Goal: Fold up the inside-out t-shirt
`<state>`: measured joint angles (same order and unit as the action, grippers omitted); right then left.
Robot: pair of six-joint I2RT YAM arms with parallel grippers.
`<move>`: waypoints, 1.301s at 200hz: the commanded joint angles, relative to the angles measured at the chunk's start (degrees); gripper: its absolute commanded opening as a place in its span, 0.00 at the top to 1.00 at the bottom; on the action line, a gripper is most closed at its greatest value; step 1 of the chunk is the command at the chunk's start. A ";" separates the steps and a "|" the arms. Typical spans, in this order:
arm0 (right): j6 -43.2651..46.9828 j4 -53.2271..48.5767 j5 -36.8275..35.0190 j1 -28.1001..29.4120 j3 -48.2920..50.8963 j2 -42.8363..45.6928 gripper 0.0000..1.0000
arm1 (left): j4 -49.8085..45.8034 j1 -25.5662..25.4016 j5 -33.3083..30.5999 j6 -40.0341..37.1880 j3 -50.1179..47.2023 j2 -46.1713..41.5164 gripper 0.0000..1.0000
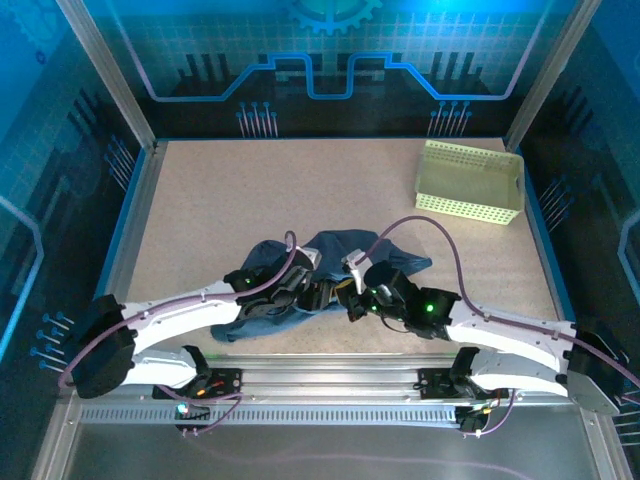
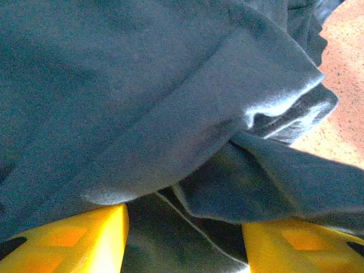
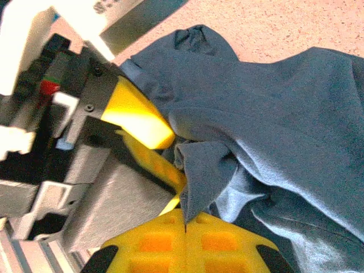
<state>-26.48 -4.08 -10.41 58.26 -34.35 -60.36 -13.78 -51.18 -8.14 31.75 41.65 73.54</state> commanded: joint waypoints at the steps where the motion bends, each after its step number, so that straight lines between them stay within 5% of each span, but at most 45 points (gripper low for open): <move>1: 1.50 0.85 -1.00 0.71 1.21 1.92 1.00 | -1.39 -0.33 -7.04 2.15 1.87 1.48 0.41; 55: 1.68 2.66 -0.94 1.32 3.11 3.00 1.00 | -2.13 0.21 -7.06 5.77 4.05 7.78 0.52; 86: 0.19 -2.57 -9.13 1.33 2.35 -1.59 1.00 | -2.12 0.37 -7.31 6.49 4.77 7.29 0.65; 129: -1.35 -2.02 -8.49 1.42 0.26 -5.97 1.00 | -1.62 0.27 -6.79 6.07 3.25 5.41 1.00; 175: -3.77 -6.15 -9.77 1.07 -2.70 -10.08 1.00 | -0.57 -0.53 -6.08 5.55 -1.61 -1.67 1.00; 215: 3.23 -5.42 -2.44 0.12 -3.63 -7.18 0.62 | 0.66 -4.01 -6.89 2.99 -7.51 -11.68 1.00; 260: 8.04 -7.74 1.71 -5.33 -4.40 -4.88 0.47 | -5.86 -4.00 -12.80 5.50 -12.27 -21.43 0.97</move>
<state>-22.33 -9.61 -11.35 55.86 -36.58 -65.87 -15.18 -54.98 -15.77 36.12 30.98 56.53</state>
